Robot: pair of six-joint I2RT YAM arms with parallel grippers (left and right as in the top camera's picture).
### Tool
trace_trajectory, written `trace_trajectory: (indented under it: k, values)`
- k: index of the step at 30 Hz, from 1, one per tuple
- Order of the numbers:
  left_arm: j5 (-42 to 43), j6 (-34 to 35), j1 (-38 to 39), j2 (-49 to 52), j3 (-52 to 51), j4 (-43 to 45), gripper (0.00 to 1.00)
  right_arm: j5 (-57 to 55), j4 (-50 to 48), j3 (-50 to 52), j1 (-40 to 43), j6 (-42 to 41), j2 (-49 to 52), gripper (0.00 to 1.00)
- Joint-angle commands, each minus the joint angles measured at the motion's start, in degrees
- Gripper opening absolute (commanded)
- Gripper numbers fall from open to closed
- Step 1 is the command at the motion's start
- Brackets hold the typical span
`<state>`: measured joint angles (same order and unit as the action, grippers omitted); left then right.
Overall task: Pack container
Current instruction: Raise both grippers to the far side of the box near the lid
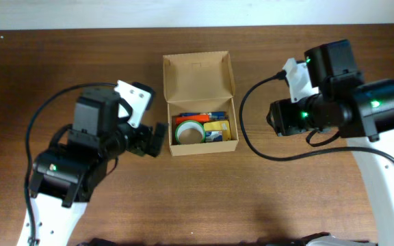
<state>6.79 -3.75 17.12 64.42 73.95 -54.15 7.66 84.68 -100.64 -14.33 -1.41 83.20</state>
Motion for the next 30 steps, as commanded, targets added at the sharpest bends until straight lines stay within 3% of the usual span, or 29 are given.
trace_trajectory:
  k: [1, 3, 5, 10, 18, 30]
  values:
    - [1.2, -0.8, -5.4, 1.3, 0.2, 1.1, 0.99, 0.5, -2.4, 3.1, 0.9, 1.1, -0.3, 0.38]
    - [3.6, -0.8, -8.3, 1.9, 0.2, 2.1, 0.97, 0.6, -5.1, 4.5, 1.7, 1.0, -0.3, 0.24]
    - [6.3, -0.8, -11.3, 2.9, 0.2, 3.6, 0.84, 0.8, -8.3, 5.8, 3.1, 1.0, -0.3, 0.14]
    - [10.4, -0.3, -16.4, 6.9, 0.2, 6.4, 0.66, 2.2, -14.9, 8.8, 6.3, 1.0, 0.0, 0.04]
    - [11.5, 3.1, -17.3, 16.0, 0.2, 11.6, 0.02, 6.0, -26.1, 12.2, 6.9, 1.0, 3.5, 0.04]
    - [15.1, 12.8, -17.4, 27.7, 0.3, 25.4, 0.02, 9.4, -36.6, 12.2, 6.9, -1.0, 15.1, 0.04]
